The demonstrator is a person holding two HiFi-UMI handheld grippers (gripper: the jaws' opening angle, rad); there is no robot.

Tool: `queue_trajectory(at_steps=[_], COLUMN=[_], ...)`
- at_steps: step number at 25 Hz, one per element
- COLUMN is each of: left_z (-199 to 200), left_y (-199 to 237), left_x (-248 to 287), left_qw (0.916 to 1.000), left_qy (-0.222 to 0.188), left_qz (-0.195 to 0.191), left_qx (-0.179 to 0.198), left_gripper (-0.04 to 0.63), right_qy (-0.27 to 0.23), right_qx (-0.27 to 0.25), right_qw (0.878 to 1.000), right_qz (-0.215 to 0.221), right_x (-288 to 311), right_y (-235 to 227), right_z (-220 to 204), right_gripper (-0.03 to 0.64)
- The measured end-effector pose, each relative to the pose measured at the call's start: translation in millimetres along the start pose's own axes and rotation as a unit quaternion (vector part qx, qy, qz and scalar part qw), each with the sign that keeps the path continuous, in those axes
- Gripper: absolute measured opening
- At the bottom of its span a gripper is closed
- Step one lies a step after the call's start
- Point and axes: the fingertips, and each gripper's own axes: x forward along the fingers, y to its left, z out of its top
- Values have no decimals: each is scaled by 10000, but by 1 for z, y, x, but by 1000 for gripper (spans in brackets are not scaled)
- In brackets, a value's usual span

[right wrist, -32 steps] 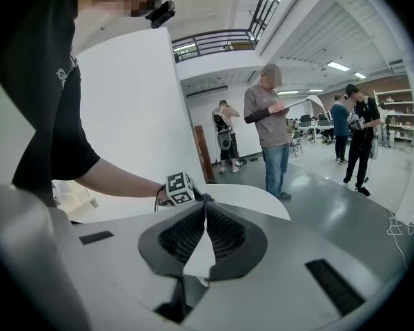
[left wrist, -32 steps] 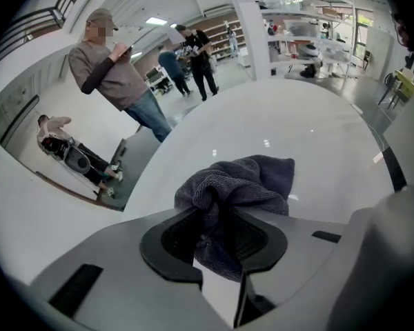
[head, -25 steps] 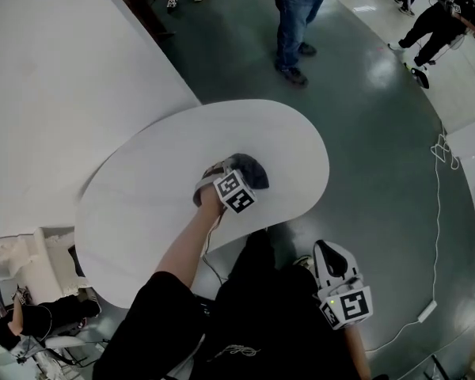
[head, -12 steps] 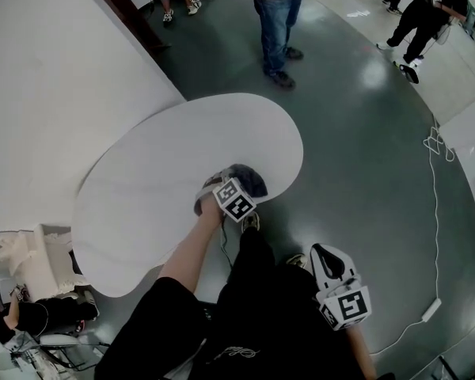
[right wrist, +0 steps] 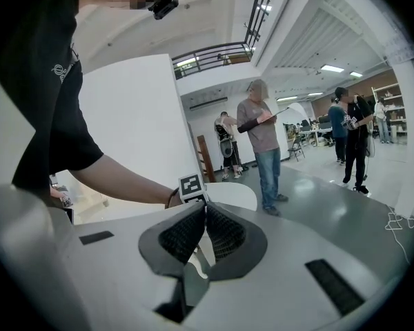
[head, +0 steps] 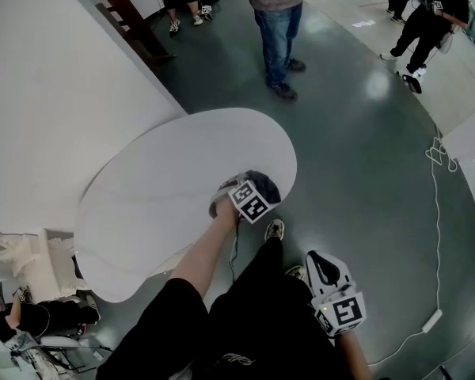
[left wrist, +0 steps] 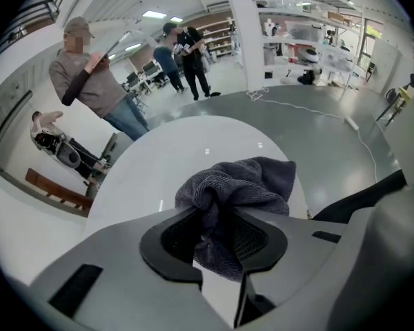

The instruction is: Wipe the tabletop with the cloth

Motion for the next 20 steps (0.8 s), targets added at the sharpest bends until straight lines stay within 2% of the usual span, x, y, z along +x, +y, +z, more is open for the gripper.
queue_trajectory(at_steps=[4,8,20], left_z=[17,32,77], left_y=[30,71,152], left_x=[14,32,69], left_qw=[10000,9996,9995], left_qy=[-47,-40,-302], left_qz=[-39,-27,-93], left_qx=[-28,-278,-69], left_gripper=[109,110,112], right_qy=[4,38,318], right_qx=[71,97,42], right_qw=[9999,9996,9985], right_qz=[-154,-264,-442], right_x=[16,36,105], right_y=[-24,-51,-82], right_z=[11,22,48], right_gripper=[14,14,14])
